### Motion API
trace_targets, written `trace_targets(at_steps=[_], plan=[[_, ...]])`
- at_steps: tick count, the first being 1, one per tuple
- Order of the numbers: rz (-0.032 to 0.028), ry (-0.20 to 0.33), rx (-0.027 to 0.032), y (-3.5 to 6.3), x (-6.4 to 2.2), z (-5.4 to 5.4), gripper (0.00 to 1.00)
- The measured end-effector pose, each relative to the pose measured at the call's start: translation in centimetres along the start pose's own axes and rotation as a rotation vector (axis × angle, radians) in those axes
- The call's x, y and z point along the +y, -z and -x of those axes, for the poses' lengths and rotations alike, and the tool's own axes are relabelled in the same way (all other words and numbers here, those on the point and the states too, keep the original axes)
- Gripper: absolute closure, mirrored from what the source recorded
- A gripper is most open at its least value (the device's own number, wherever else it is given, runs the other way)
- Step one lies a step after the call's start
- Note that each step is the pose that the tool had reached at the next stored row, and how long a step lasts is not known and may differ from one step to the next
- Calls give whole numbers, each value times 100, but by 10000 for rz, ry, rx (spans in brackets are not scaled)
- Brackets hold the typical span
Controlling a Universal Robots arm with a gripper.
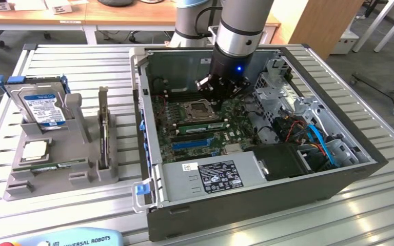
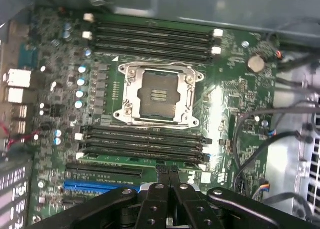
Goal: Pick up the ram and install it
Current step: 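Press down the ram until it locks into place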
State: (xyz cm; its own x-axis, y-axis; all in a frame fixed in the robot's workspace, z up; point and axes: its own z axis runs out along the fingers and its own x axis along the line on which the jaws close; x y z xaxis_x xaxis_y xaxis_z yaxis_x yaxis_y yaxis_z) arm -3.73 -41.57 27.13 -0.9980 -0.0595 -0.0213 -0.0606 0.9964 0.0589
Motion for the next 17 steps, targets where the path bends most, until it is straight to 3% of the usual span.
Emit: trace_targets(at_steps=[4, 8, 17], plan=[[-16, -127, -6, 0, 1, 0, 90], [-101, -182, 25, 2, 0, 1, 90], [-121, -199, 26, 3, 2, -20, 90]])
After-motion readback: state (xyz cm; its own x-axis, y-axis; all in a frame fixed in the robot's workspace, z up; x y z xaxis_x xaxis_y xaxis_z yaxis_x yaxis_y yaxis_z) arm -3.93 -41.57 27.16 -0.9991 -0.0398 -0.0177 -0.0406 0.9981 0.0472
